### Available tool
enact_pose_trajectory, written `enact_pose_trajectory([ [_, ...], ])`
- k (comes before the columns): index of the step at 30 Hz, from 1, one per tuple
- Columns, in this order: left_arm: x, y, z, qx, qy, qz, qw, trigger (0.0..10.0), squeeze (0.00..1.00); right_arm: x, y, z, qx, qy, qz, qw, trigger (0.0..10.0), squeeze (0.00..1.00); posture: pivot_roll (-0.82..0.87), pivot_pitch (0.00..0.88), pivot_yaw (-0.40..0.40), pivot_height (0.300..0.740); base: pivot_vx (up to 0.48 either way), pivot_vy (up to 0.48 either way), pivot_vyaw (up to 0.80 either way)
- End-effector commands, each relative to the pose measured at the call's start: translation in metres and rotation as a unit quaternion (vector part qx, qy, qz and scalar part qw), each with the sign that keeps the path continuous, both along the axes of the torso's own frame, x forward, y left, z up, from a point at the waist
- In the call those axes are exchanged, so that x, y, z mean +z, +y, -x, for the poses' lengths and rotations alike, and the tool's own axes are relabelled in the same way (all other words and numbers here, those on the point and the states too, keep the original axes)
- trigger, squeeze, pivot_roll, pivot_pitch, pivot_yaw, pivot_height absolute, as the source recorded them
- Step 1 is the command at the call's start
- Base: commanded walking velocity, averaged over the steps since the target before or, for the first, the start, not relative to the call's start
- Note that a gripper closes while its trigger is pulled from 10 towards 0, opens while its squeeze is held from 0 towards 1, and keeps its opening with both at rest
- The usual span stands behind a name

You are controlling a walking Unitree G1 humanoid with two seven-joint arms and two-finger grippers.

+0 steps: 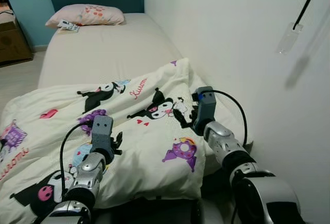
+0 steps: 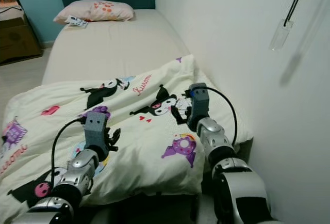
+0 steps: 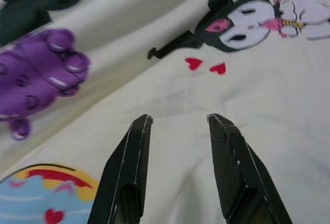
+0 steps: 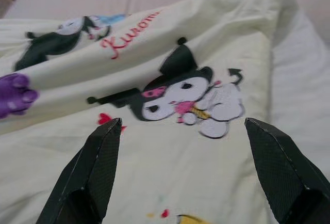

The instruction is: Clean up the room

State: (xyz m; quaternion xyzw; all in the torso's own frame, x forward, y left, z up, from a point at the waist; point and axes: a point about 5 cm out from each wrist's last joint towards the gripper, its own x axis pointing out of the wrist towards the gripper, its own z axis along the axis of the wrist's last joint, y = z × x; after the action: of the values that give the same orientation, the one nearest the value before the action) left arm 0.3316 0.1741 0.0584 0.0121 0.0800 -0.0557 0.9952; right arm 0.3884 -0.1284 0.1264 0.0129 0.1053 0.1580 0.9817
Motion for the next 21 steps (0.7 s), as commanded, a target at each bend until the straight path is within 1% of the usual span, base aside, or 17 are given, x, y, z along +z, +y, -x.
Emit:
enact_pose_trajectory([
  [1, -0.004, -0.002, 0.004, -0.004, 0.003, 0.004, 1.0, 10.0, 0.0, -0.005, 0.003, 0.001, -0.004, 0.023, 0.017, 1.0, 10.0, 0.0, -0.03, 0.09, -0.041, 0.538, 0.0, 0.0, 0.0],
  [2, -0.004, -0.003, 0.005, -0.005, 0.003, 0.005, 1.0, 10.0, 0.0, -0.008, 0.004, 0.001, -0.006, 0.033, 0.032, 0.999, 10.0, 0.0, -0.03, 0.096, -0.041, 0.538, 0.0, 0.0, 0.0],
  [3, -0.004, -0.003, 0.005, -0.005, 0.003, 0.005, 1.0, 10.0, 0.0, -0.008, 0.004, 0.001, -0.006, 0.033, 0.032, 0.999, 10.0, 0.0, -0.03, 0.096, -0.041, 0.538, 0.0, 0.0, 0.0],
  [4, -0.006, -0.005, 0.007, -0.008, 0.002, 0.007, 1.0, 10.0, 0.0, -0.013, 0.01, 0.003, 0.005, 0.048, 0.056, 0.997, 10.0, 0.0, -0.03, 0.104, -0.041, 0.538, 0.0, 0.0, 0.0],
  [8, -0.005, -0.006, 0.008, -0.009, 0.002, 0.013, 1.0, 10.0, 0.0, -0.015, 0.016, 0.005, 0.017, 0.051, 0.057, 0.997, 10.0, 0.0, -0.03, 0.107, -0.039, 0.538, 0.0, 0.0, 0.0],
  [9, -0.006, -0.008, 0.008, -0.011, 0.002, 0.014, 1.0, 10.0, 0.0, -0.014, 0.023, 0.005, 0.038, 0.049, 0.038, 0.997, 10.0, 0.0, -0.04, 0.108, -0.039, 0.538, 0.0, 0.0, 0.0],
  [10, -0.006, -0.008, 0.008, -0.011, 0.002, 0.014, 1.0, 10.0, 0.0, -0.014, 0.023, 0.005, 0.038, 0.049, 0.038, 0.997, 10.0, 0.0, -0.04, 0.108, -0.039, 0.538, 0.0, 0.0, 0.0],
  [11, -0.007, -0.011, 0.009, -0.014, 0.004, 0.015, 1.0, 10.0, 0.0, -0.006, 0.036, 0.005, 0.081, 0.033, 0.003, 0.996, 10.0, 0.0, -0.05, 0.108, -0.038, 0.538, 0.0, 0.0, 0.0],
  [12, -0.008, -0.014, 0.009, -0.017, 0.006, 0.017, 1.0, 10.0, 0.0, 0.005, 0.049, 0.005, 0.129, 0.008, -0.038, 0.991, 10.0, 0.0, -0.05, 0.108, -0.036, 0.538, 0.0, 0.0, 0.0],
  [13, -0.008, -0.016, 0.009, -0.019, 0.007, 0.018, 1.0, 10.0, 0.0, 0.013, 0.058, 0.005, 0.161, -0.01, -0.064, 0.985, 10.0, 0.0, -0.05, 0.108, -0.036, 0.538, 0.0, 0.0, 0.0],
  [14, -0.008, -0.016, 0.009, -0.019, 0.007, 0.018, 1.0, 10.0, 0.0, 0.013, 0.058, 0.005, 0.161, -0.01, -0.064, 0.985, 10.0, 0.0, -0.05, 0.108, -0.036, 0.538, 0.0, 0.0, 0.0],
  [15, -0.008, -0.018, 0.009, -0.021, 0.008, 0.02, 1.0, 10.0, 0.0, 0.023, 0.065, 0.005, 0.192, -0.028, -0.096, 0.976, 10.0, 0.0, -0.06, 0.108, -0.035, 0.538, 0.0, 0.0, 0.0],
  [17, -0.008, -0.022, 0.009, -0.026, 0.009, 0.023, 0.999, 10.0, 0.0, 0.037, 0.075, 0.006, 0.237, -0.046, -0.135, 0.961, 10.0, 0.0, -0.06, 0.107, -0.034, 0.538, 0.0, 0.0, 0.0],
  [18, -0.008, -0.024, 0.009, -0.028, 0.008, 0.024, 0.999, 10.0, 0.0, 0.038, 0.081, 0.008, 0.259, -0.044, -0.136, 0.955, 10.0, 0.0, -0.06, 0.106, -0.034, 0.538, 0.0, 0.0, 0.0],
  [19, -0.008, -0.026, 0.009, -0.03, 0.008, 0.025, 0.999, 10.0, 0.0, 0.035, 0.086, 0.011, 0.279, -0.035, -0.124, 0.951, 10.0, 0.0, -0.06, 0.106, -0.035, 0.538, 0.0, 0.0, 0.0],
  [20, -0.008, -0.026, 0.009, -0.03, 0.008, 0.025, 0.999, 10.0, 0.0, 0.035, 0.086, 0.011, 0.279, -0.035, -0.124, 0.951, 10.0, 0.0, -0.06, 0.106, -0.035, 0.538, 0.0, 0.0, 0.0],
  [21, -0.007, -0.027, 0.009, -0.031, 0.007, 0.025, 0.999, 10.0, 0.0, 0.029, 0.09, 0.015, 0.295, -0.02, -0.108, 0.949, 10.0, 0.0, -0.06, 0.106, -0.036, 0.538, 0.0, 0.0, 0.0],
])
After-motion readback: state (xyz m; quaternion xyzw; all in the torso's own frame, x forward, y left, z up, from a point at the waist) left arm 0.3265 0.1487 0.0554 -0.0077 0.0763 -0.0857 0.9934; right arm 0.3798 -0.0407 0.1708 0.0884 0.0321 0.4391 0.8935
